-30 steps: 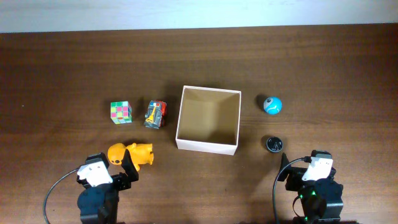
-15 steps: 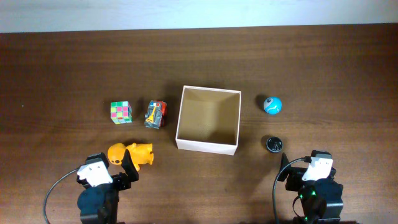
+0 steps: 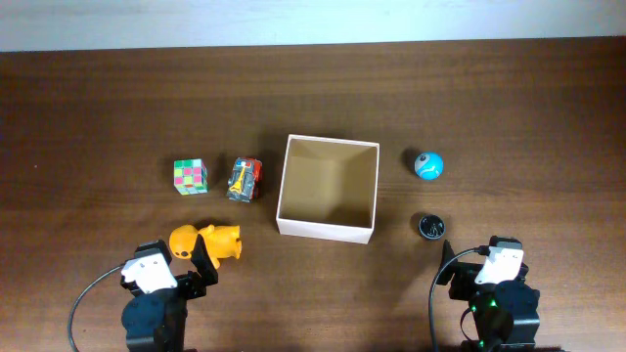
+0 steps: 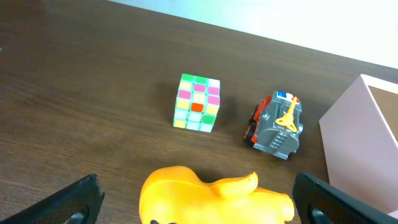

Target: Pack container

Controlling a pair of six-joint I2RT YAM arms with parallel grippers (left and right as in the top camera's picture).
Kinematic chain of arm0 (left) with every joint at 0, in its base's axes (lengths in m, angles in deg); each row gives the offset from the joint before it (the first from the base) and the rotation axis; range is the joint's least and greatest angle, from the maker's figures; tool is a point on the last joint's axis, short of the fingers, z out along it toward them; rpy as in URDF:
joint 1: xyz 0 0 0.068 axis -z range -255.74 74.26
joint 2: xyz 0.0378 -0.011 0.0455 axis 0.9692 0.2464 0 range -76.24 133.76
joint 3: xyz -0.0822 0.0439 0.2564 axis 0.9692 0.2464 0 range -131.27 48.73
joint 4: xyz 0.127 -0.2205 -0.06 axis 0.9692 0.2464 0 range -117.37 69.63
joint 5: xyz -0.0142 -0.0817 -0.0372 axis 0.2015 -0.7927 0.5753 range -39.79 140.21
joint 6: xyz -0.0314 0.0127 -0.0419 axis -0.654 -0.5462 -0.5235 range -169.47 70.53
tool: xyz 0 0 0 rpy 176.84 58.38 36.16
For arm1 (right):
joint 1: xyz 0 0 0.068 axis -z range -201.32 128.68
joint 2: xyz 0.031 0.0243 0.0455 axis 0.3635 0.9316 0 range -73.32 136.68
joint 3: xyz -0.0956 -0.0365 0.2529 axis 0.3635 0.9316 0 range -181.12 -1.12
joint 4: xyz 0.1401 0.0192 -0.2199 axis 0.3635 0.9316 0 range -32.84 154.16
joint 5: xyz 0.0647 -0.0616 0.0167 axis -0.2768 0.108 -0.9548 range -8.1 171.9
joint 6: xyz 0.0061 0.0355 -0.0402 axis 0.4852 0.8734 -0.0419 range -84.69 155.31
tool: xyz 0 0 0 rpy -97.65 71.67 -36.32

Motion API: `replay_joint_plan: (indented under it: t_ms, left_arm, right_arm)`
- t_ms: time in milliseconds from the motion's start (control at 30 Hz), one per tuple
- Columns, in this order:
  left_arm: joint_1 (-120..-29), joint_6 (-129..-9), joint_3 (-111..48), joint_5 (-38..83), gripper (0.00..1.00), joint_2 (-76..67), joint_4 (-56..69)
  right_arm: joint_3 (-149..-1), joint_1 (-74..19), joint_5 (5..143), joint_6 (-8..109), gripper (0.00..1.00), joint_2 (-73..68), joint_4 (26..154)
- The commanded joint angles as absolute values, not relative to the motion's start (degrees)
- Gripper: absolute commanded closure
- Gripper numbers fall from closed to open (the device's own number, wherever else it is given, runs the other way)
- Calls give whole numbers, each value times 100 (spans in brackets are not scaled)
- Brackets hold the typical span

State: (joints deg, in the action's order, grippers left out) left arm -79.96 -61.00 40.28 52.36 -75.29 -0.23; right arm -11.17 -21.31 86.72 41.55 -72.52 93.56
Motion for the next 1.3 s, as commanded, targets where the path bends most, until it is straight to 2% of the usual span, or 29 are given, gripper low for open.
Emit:
replay_joint_plan:
  t_ms: [0, 433, 667, 900, 1100, 1267]
  left_arm:
    - [-7975, -6006, 4104, 5295, 1, -7594, -58]
    - [-7975, -6008, 4104, 5282, 1, -7594, -60]
    - [-7975, -6011, 4104, 4646, 1, -7594, -63]
    - [-7975, -6011, 4102, 3872, 1, -7583, -60]
    - [-7975, -6076, 4102, 3381, 1, -7583, -89]
    - [-7975, -6317, 3936, 3193, 1, -7583, -583]
  right_arm:
    - [-1097, -2091, 8641, 4194, 1, -7311, 9341]
    - [-1099, -2091, 8641, 4194, 1, -7311, 9341]
    - [-1099, -2093, 8606, 4203, 1, -7311, 9185]
    - [-1099, -2091, 6643, 5619, 1, -7313, 8759]
    - [-1099, -2091, 6427, 5674, 2, -7311, 8709]
    - [-1230, -2091, 6455, 5656, 1, -7233, 8512]
